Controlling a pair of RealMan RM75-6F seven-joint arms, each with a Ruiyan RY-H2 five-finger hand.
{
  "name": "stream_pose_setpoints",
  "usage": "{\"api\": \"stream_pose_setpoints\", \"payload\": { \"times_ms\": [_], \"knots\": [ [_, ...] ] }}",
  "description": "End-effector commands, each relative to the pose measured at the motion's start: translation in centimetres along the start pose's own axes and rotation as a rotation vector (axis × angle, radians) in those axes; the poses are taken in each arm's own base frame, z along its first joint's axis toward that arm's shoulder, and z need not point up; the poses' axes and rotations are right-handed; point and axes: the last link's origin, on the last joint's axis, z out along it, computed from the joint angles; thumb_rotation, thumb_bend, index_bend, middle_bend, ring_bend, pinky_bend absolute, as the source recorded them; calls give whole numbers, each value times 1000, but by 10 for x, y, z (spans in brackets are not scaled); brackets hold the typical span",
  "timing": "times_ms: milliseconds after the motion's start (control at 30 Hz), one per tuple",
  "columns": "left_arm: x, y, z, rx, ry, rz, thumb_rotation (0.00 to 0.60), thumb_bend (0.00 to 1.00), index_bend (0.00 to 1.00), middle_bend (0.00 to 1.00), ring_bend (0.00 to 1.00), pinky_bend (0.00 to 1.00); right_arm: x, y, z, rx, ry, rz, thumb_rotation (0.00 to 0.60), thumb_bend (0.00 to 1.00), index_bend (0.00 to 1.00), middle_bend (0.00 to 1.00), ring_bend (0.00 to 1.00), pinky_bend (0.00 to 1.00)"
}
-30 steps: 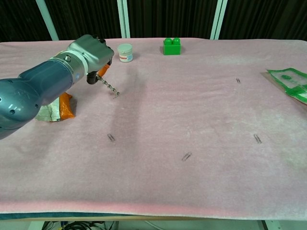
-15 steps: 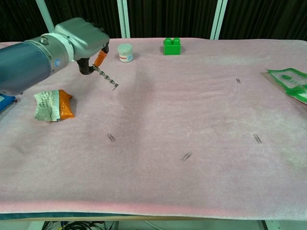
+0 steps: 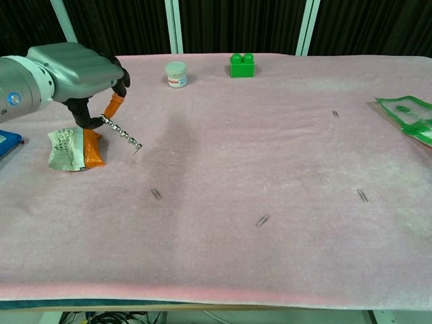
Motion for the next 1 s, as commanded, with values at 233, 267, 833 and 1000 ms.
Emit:
{"api": "stream_pose_setpoints", "payload": {
  "times_ms": [233, 267, 833, 1000],
  "knots": [
    [-15, 21, -1, -68, -30, -44, 600, 474, 612, 145, 0, 0, 3, 2, 0, -4, 10, 3, 600, 136, 0, 32, 120, 210],
    [-15, 23, -1, -73, -31, -54, 600, 474, 612, 145, 0, 0, 3, 2, 0, -4, 10, 3, 600, 136, 0, 32, 120, 210],
    [-28, 43, -10, -132, -90, -69, 600, 474, 613, 145, 0, 0, 4, 2, 0, -4, 17, 9, 600, 136, 0, 33, 120, 210],
    [-28, 41, -10, -124, -94, -70, 600, 474, 613, 145, 0, 0, 4, 2, 0, -3, 19, 10, 600, 135, 0, 33, 120, 210]
  ]
}}
